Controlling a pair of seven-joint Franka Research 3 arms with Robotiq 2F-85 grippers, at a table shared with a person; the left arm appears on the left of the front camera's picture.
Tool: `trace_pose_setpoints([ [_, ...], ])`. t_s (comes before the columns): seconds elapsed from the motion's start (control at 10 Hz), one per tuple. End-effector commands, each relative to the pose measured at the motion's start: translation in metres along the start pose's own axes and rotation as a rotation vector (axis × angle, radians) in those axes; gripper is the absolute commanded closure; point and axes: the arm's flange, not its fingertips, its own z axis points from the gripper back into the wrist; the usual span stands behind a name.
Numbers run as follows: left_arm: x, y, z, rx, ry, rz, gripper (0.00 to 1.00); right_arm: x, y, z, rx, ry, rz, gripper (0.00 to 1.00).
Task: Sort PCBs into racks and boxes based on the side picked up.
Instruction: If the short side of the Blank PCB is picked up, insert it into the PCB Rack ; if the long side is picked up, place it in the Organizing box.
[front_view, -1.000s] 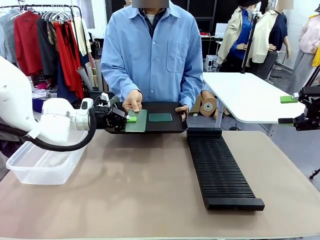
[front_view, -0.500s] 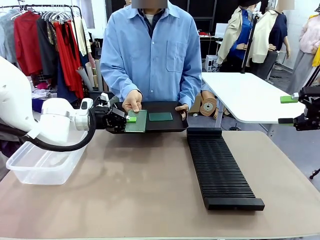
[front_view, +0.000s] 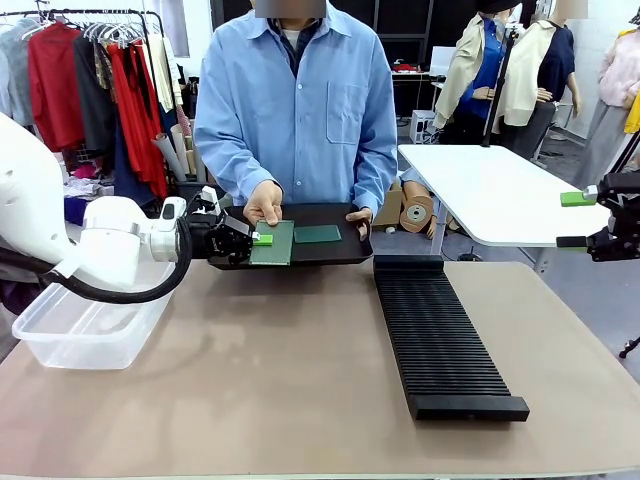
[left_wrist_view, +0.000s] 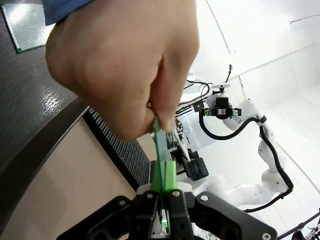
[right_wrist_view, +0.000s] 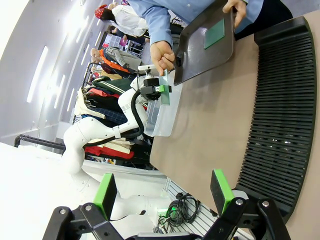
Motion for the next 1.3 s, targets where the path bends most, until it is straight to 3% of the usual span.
trace_pose_setpoints([
  [0.0,0.001,-0.001,0.0,-0.002,-0.002,-0.004,1.0,0.001,0.001,0.001,0.013,-0.002,0.004,0.0],
  [0.6,0.0,0.0,0.0,0.0,0.0,0.0,1.0,0.001,0.001,0.001,0.013,-0.002,0.004,0.0],
  [1.2,-0.018,-0.126,0.094,0.286,-0.031,0.127,1.0,0.001,0.001,0.001,0.013,-0.002,0.004,0.0],
])
